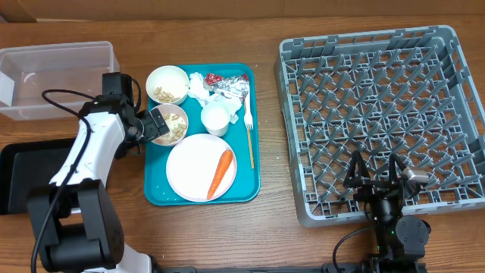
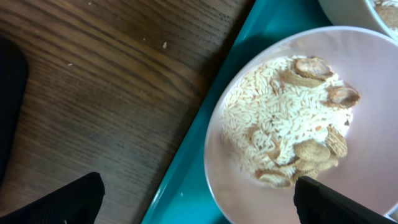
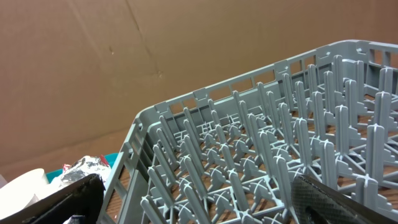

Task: Sort waste into correct bins and load items into the dishwasher rack
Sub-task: 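Grasp the rim of the lower white bowl with the left gripper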

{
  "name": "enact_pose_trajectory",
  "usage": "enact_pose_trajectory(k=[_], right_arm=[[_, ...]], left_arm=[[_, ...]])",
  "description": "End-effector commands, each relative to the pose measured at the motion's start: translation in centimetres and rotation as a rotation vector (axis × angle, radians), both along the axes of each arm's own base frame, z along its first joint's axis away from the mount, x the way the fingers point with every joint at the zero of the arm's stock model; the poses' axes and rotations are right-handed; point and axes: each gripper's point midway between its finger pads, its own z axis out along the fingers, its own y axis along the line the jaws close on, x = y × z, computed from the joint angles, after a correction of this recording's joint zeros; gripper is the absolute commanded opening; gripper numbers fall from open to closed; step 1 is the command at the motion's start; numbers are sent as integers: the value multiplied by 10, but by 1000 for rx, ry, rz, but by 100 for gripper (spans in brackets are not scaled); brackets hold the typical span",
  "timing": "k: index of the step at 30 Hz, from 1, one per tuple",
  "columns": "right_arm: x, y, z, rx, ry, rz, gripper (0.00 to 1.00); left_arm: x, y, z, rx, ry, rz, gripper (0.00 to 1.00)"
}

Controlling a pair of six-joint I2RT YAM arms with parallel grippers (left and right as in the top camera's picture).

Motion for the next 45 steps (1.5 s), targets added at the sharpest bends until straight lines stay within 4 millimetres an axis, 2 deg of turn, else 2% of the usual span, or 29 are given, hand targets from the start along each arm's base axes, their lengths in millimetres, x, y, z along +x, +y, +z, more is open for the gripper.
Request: enact_pose_trajectory(k=[1, 8, 13, 21, 24, 27, 35, 40, 45], right_arm=[[0, -1, -1, 4, -6, -5, 100], [0, -1, -1, 4, -6, -5, 100], [0, -1, -1, 4, -6, -5, 100], [0, -1, -1, 4, -6, -5, 100], [0, -1, -1, 4, -6, -5, 100], [0, -1, -1, 4, -6, -5, 100], [0, -1, -1, 4, -6, -5, 100], [0, -1, -1, 4, -6, -5, 100], [0, -1, -1, 4, -6, -5, 100]], left_arm=[[7, 6, -5, 22, 3, 25, 100], [1, -8, -28, -59, 71, 10, 100], [1, -8, -31, -59, 78, 10, 100], [3, -7, -31, -56, 73, -3, 64], [3, -7, -30, -55, 71, -9, 59], [4, -7, -30, -55, 70, -9, 47], [2, -7, -30, -55, 76, -9, 30], [2, -8, -28, -56, 79, -9, 12], [6, -7, -18, -54, 80, -14, 4]])
